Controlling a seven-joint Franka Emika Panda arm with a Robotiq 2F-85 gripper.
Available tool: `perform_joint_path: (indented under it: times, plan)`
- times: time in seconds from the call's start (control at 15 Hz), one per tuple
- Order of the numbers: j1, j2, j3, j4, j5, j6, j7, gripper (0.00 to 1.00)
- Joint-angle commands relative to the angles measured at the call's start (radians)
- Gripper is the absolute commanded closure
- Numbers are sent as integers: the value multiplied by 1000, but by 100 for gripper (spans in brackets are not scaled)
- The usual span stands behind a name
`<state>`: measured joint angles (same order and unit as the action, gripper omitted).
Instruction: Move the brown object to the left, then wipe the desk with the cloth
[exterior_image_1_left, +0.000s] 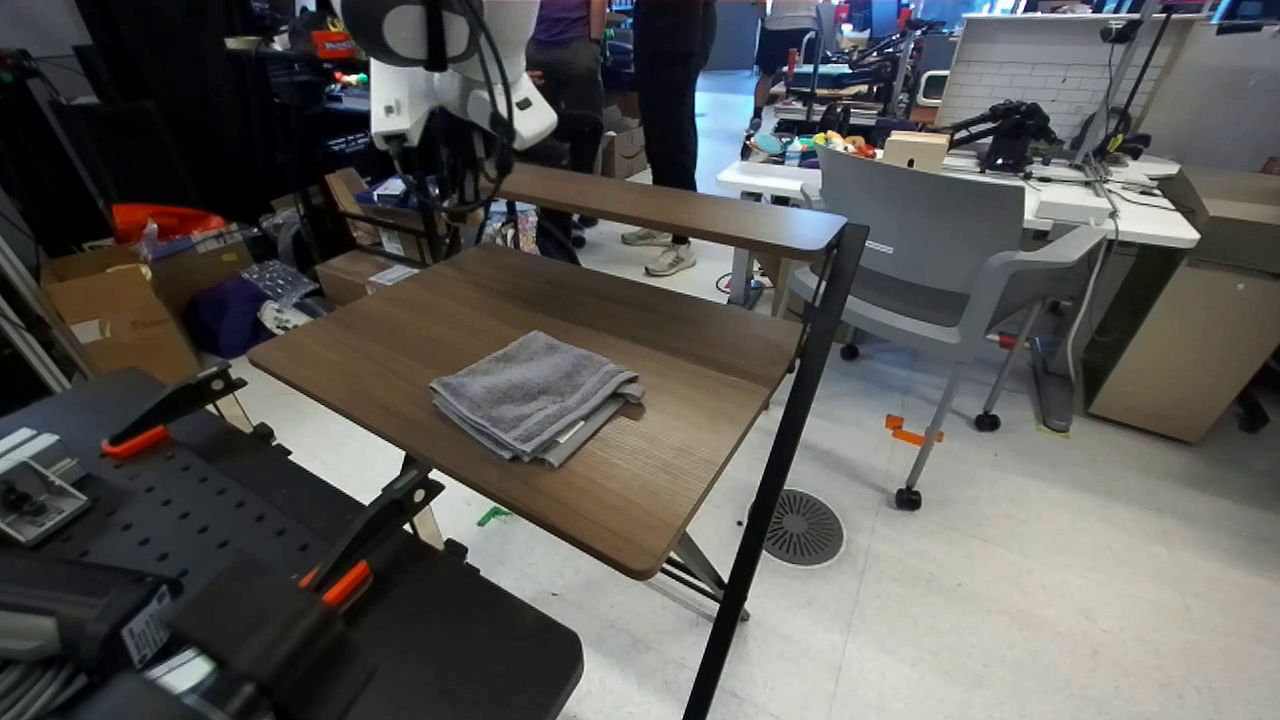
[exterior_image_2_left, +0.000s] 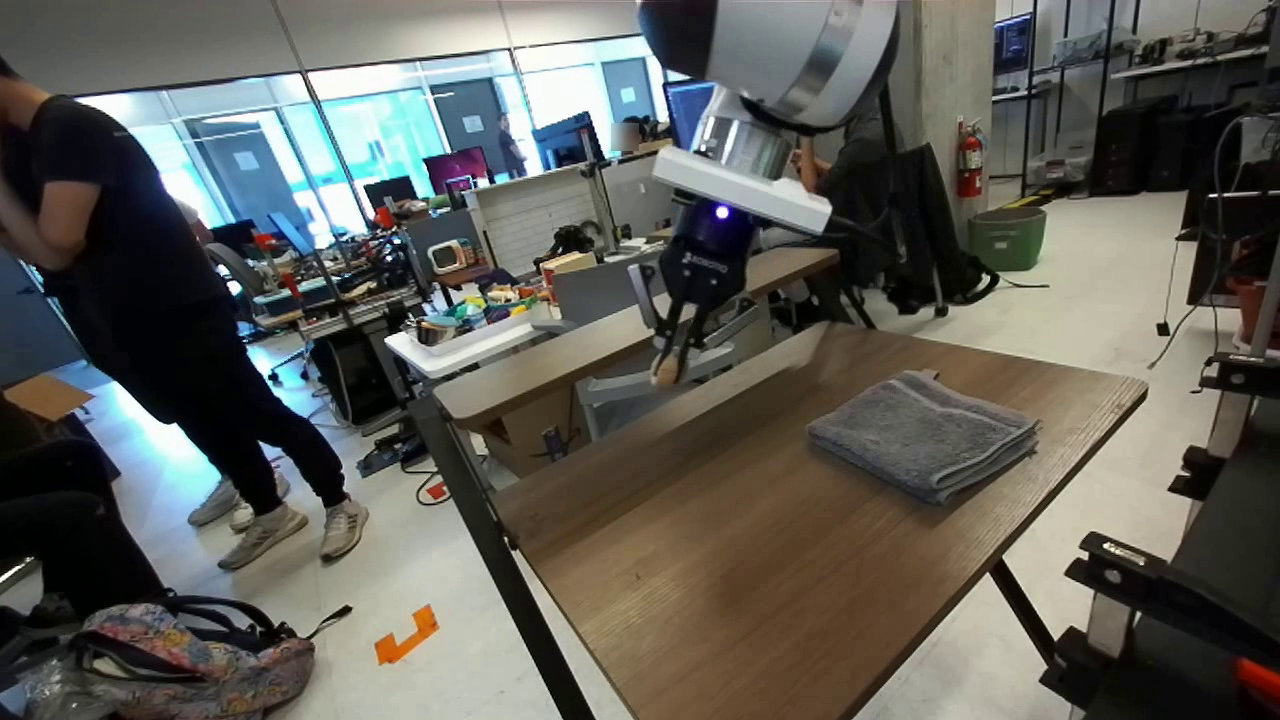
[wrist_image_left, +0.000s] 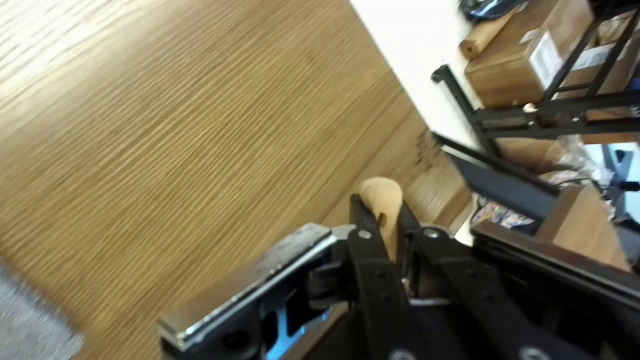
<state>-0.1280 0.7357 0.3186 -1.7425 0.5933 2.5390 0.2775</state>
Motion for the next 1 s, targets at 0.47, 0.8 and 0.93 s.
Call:
perform_joint_path:
  times: [0.47, 0.8, 0.93]
  plan:
    - [189, 79, -149, 197, 284, -15, 155, 97]
    - [262, 196, -299, 305, 160, -28, 371, 97]
    - [266, 236, -323, 340, 110, -46, 448, 97]
